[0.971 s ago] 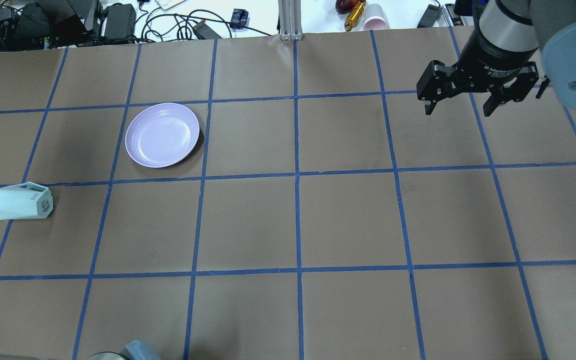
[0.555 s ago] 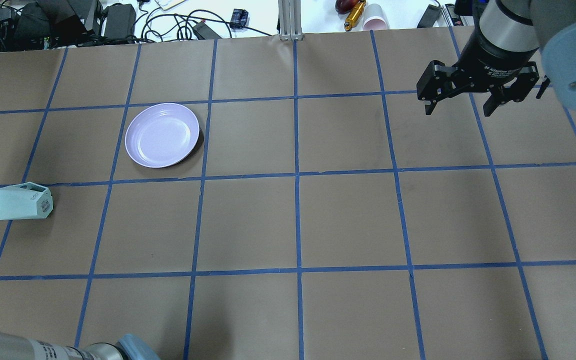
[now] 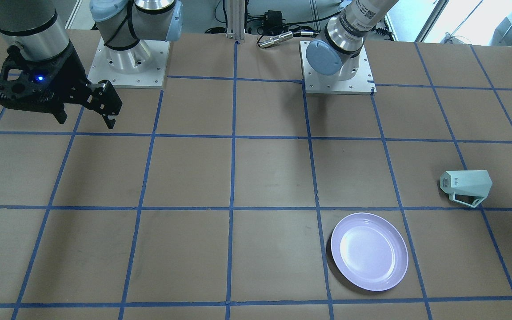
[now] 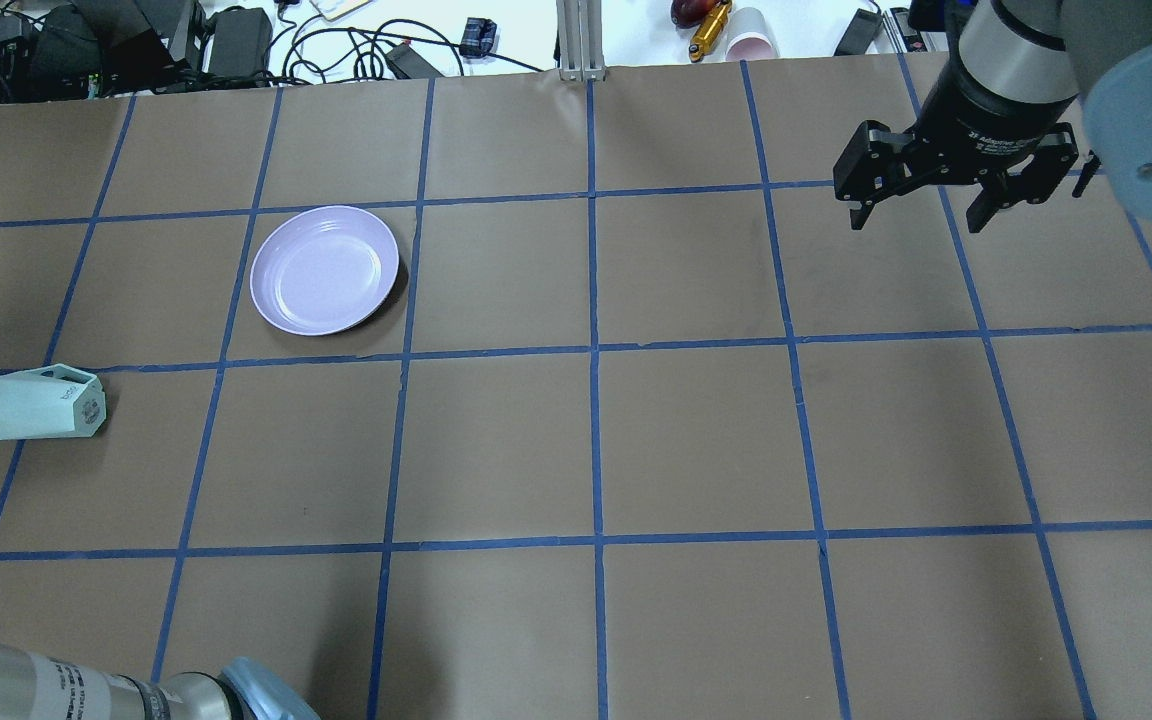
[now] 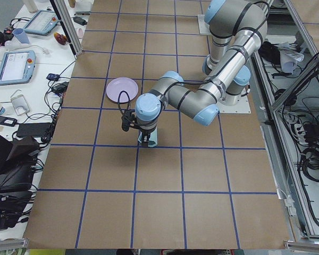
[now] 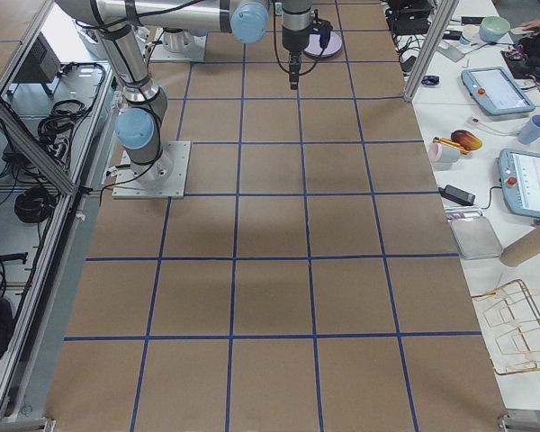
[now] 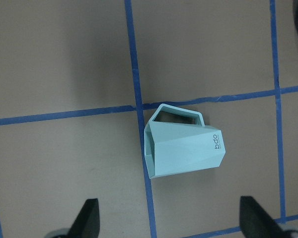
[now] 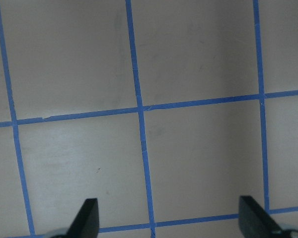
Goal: Flip cup and place on plate
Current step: 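Lower the left gripper over the mug and rotate the wrist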
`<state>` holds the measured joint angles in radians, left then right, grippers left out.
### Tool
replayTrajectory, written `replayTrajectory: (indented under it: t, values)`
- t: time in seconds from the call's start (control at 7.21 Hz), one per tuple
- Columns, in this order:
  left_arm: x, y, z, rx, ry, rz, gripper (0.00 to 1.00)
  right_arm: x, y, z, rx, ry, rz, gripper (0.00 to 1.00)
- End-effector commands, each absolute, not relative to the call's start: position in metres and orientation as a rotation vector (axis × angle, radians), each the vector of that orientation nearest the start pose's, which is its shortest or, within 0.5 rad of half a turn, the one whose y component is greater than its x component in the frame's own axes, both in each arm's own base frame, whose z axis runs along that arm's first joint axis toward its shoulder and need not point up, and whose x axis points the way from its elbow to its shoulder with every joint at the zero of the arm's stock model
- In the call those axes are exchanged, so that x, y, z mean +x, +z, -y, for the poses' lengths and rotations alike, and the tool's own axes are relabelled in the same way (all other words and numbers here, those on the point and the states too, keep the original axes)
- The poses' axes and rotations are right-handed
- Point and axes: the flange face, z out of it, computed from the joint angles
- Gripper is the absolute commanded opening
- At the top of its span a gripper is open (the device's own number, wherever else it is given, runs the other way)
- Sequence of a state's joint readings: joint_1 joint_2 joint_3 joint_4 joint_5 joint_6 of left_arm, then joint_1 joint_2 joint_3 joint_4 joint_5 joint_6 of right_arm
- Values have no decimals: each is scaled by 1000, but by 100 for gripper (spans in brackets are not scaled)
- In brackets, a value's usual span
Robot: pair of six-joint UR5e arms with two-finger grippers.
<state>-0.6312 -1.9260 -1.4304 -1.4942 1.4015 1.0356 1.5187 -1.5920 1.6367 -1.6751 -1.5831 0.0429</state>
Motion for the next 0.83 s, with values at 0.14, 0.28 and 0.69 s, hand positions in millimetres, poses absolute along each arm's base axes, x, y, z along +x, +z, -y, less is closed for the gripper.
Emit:
replayTrajectory:
  t: [0.14, 0.28, 0.69]
  values:
    - [435, 328, 478, 222, -141, -3411, 100, 106, 476, 495, 150, -92, -3149, 100]
    - [438, 321, 477, 215, -129, -3430, 100, 106, 476, 494, 150, -94, -3149, 100]
    - [449, 287, 483, 275, -153, -3482, 98, 106, 477, 494, 150, -94, -3149, 100]
